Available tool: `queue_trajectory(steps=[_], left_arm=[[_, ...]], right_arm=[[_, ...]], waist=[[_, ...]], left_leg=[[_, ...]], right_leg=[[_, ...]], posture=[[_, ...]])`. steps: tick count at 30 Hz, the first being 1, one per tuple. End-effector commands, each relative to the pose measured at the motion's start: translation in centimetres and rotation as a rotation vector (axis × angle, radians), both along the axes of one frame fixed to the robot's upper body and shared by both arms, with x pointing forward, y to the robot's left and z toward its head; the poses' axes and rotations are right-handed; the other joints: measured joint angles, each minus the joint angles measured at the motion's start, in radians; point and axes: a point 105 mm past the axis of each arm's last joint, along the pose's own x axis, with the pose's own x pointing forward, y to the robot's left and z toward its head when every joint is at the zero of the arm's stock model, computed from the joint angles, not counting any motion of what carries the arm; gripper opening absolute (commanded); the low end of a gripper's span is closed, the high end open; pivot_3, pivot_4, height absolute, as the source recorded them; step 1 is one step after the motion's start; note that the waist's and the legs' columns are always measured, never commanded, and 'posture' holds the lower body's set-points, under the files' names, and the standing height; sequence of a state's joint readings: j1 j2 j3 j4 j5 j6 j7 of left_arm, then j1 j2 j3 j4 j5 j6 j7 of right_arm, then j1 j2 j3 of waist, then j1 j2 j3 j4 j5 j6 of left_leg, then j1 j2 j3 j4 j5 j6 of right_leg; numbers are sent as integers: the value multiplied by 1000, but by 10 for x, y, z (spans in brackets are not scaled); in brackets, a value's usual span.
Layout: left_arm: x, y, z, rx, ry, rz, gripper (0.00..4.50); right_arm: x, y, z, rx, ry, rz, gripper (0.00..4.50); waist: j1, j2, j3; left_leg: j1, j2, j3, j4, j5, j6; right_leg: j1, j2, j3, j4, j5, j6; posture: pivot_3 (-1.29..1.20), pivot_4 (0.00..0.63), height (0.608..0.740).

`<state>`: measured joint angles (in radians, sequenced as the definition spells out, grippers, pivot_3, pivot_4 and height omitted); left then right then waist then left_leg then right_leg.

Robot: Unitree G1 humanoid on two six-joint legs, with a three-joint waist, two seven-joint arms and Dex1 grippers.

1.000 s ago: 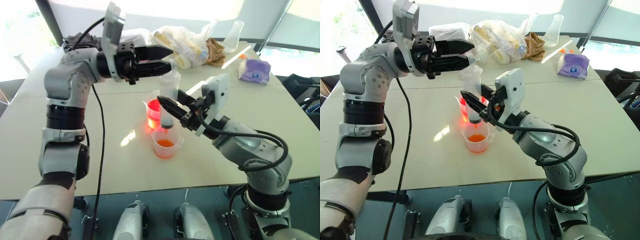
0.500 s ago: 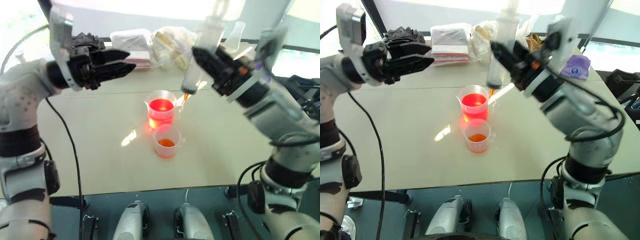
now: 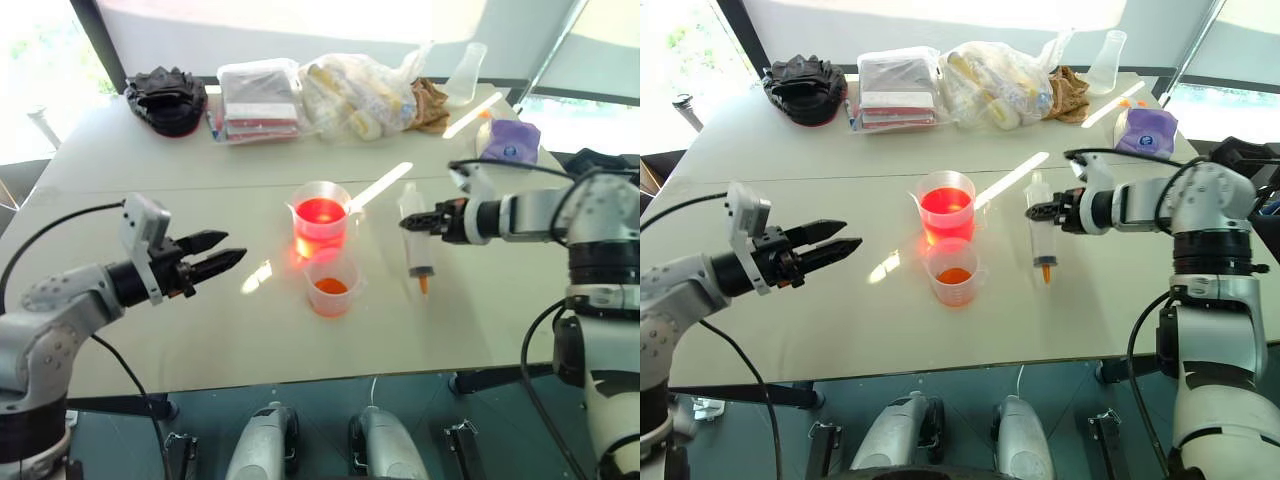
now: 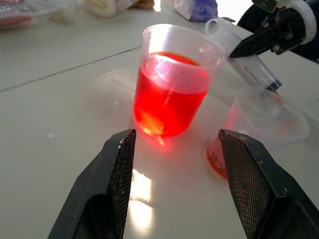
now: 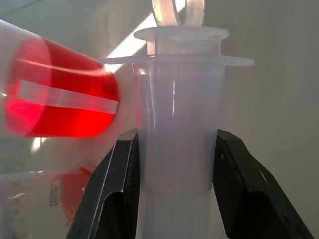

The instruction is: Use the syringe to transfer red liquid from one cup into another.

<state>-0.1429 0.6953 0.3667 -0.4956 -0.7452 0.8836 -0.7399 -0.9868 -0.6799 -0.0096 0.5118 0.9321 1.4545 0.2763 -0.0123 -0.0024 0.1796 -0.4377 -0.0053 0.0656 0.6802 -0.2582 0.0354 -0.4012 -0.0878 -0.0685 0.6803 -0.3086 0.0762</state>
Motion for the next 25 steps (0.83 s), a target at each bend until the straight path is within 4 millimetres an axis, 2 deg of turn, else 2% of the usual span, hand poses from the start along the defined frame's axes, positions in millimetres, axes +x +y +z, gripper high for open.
queue_trajectory(steps=[1, 3, 6, 10, 13, 17, 20, 22, 25], left_arm=[[-6, -4, 4, 25, -61, -5, 2801], [-9, -4, 0, 15, -52, 2, 2805], [-9, -5, 0, 5, -55, 7, 2805], [-8, -5, 1, -4, -60, 17, 2805], [-7, -4, -1, -4, -59, 25, 2805], [-5, 0, -1, -7, -58, 38, 2805], [-3, 3, 0, -13, -56, 41, 2805], [-2, 5, -1, -12, -39, 36, 2805], [-1, 8, -3, -6, -21, 30, 2805]], right_arm=[[10, -2, 5, -21, -28, 7, 1990], [11, -4, -8, -55, 4, 18, 2794], [14, -6, -14, -78, 11, 35, 4445], [17, -7, -6, -97, -28, 48, 4480], [19, -16, 11, -142, -132, 62, 4480], [0, -17, 46, -90, -269, 151, 4480], [-17, -23, 77, 18, -406, 161, 4480], [-28, -36, 82, 56, -491, 125, 4480], [-45, -50, 74, 49, -598, 95, 4480]], waist=[[2, 0, 0], [1, 0, 0], [-2, 0, 0], [-3, 0, 0], [-3, 0, 0], [2, 1, 1], [0, 1, 0], [0, 1, 0], [7, 0, -1]], left_leg=[[0, 0, 0, 0, 0, 0], [-1, 0, 0, 0, 0, 0], [-1, 0, 0, 0, -1, 0], [-1, 0, 0, 0, -1, 0], [-1, 0, 0, 0, -1, 0], [-5, 0, 0, -1, -1, 0], [-5, 0, 0, -3, -1, 0], [-5, 0, 0, -5, -1, 0], [-4, 0, -1, -10, -1, 0]], right_leg=[[0, 0, 0, 0, 0, 0], [0, -1, 0, -1, 0, 0], [-1, -1, 0, -2, 0, 0], [-1, -1, 0, -2, 1, -1], [-1, -1, 0, -2, 1, -1], [-6, -2, 0, -3, 1, -1], [-5, -2, 0, -8, 1, -1], [-4, -1, 0, -10, 2, 0], [-1, -1, -2, -15, 2, 0]], posture=[[0, 150, 740], [0, 150, 740], [0, 150, 740], [0, 150, 740], [0, 150, 740], [0, 150, 740], [0, 150, 740], [0, 150, 740], [0, 150, 740]])
